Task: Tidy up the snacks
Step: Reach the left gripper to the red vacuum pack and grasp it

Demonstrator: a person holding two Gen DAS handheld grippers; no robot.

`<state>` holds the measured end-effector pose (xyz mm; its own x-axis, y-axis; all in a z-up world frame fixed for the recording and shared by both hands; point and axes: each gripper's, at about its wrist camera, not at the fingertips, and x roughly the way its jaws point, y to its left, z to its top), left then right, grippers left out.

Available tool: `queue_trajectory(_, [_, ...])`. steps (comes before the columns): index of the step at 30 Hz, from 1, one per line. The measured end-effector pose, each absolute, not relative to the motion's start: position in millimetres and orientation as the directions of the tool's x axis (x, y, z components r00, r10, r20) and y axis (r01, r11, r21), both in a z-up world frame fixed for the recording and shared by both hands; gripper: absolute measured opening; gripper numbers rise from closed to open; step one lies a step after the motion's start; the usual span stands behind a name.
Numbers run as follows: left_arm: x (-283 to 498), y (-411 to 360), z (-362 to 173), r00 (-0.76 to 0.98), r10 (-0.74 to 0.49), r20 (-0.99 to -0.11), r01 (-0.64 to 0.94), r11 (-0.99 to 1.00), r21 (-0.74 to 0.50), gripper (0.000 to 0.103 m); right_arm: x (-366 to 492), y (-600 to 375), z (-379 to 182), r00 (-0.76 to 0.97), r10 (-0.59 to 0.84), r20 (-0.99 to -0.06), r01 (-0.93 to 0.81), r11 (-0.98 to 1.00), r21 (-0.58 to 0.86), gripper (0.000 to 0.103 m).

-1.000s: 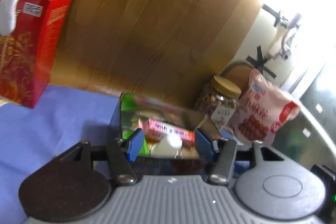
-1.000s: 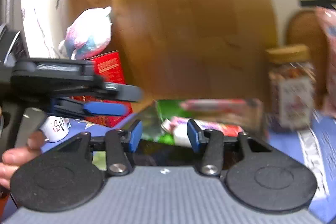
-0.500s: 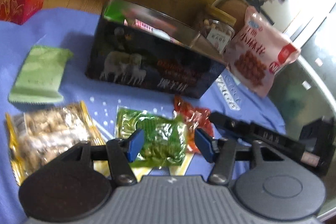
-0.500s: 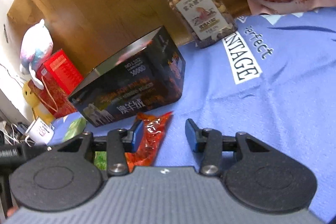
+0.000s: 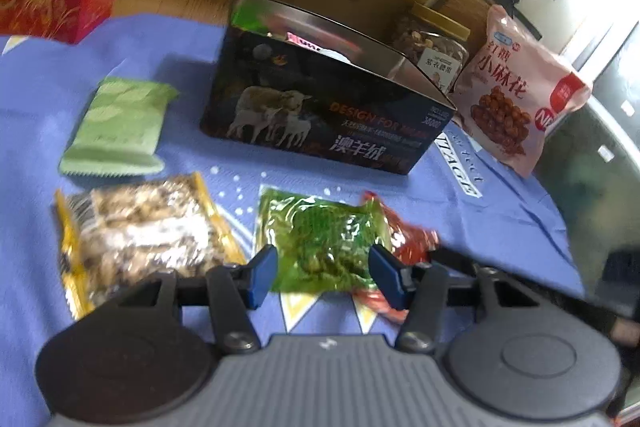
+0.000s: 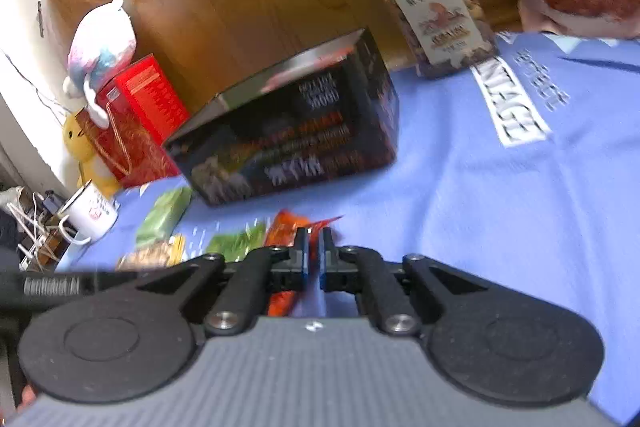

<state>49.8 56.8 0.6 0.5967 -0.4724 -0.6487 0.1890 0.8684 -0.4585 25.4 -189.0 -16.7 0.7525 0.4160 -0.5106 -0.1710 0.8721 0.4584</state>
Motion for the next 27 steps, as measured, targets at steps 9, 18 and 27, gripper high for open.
queue_trajectory(9, [18,72,12,0.566,-0.579,-0.587,0.209,0.789,-0.577,0.051,-55,-184,-15,0.681,0.516,-0.519,-0.291,0.842,0.455,0.008])
queue_trajectory(18, [28,45,-11,0.508,-0.63,-0.588,0.152,0.737,-0.659,0.059,25,-210,-14,0.715,0.492,-0.497,-0.145,0.8,0.583,0.036])
queue_trajectory(27, [26,53,-16,0.522,-0.624,-0.581,0.128,0.731,-0.671,0.036,-3,-196,-22,0.674,0.534,-0.511,-0.195,0.796,0.574,0.022])
